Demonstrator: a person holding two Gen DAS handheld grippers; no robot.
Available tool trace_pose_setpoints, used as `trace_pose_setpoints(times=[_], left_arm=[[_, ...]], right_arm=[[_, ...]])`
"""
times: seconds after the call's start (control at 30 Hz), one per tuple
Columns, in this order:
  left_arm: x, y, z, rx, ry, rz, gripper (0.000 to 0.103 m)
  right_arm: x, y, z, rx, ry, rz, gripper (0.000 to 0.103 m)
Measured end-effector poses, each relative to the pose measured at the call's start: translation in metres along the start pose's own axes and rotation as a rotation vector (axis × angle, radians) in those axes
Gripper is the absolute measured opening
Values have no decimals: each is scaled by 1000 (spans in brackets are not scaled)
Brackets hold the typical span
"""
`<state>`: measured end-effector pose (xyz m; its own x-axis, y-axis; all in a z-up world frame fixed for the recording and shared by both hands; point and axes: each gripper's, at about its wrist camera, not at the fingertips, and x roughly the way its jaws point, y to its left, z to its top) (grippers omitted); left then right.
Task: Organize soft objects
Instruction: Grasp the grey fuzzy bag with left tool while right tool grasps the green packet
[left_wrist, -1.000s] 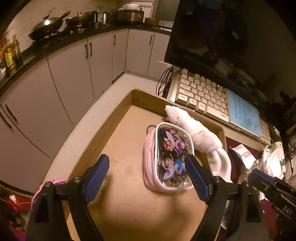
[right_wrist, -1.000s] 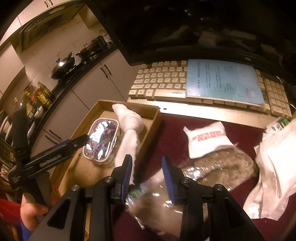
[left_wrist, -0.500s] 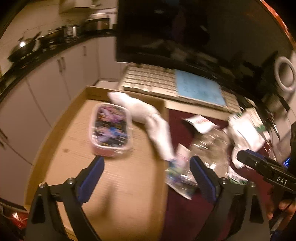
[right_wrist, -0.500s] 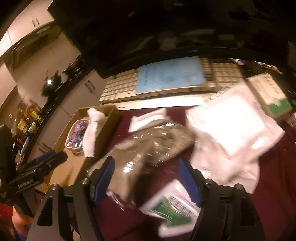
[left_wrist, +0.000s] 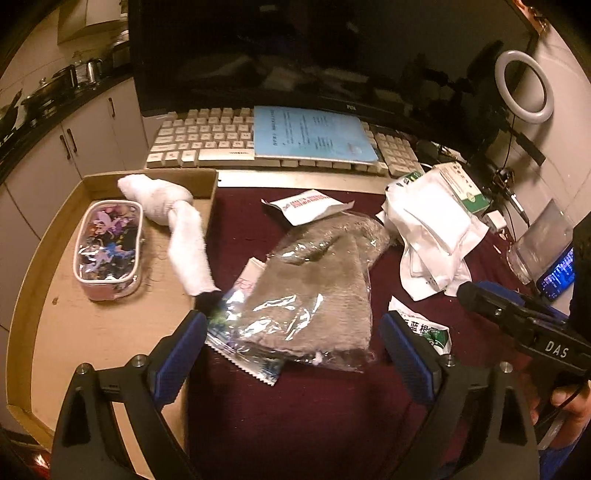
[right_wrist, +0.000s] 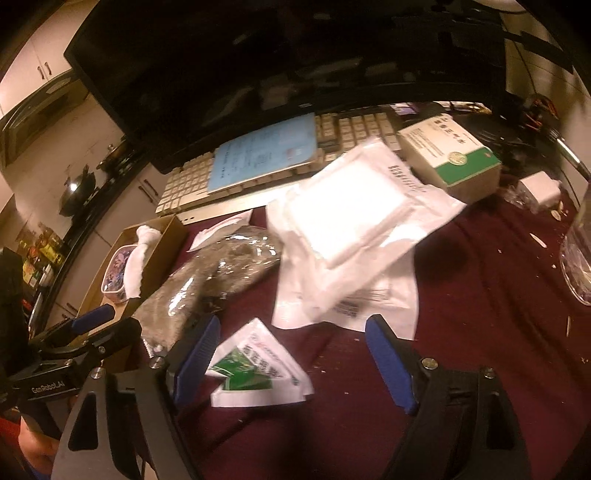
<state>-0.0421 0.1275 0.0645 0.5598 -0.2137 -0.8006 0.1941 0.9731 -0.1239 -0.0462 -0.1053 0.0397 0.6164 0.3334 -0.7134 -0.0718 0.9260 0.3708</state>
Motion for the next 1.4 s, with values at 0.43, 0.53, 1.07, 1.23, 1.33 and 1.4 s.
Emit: trace_pose_setpoints(times=[0.43, 0.53, 1.07, 1.23, 1.33, 1.4], left_arm=[[14, -20, 19, 59, 36, 18, 95], [18, -23, 23, 71, 47, 20, 95], [74, -32, 38, 117, 153, 54, 95], [70, -26, 33, 87, 122, 33, 68], [65, -22, 32, 75, 117, 22, 57], [62, -20, 31, 71, 118, 15, 56]], right_arm=[[-12, -34, 6, 52, -20, -37, 92], [-15, -42, 9, 66, -24, -50, 92], [-11, -43, 10, 62, 4, -35, 93], [2, -12, -2, -60, 81, 53, 88], [16, 4, -8, -118, 137, 92, 83], [28, 16, -14, -165, 173, 98, 82]])
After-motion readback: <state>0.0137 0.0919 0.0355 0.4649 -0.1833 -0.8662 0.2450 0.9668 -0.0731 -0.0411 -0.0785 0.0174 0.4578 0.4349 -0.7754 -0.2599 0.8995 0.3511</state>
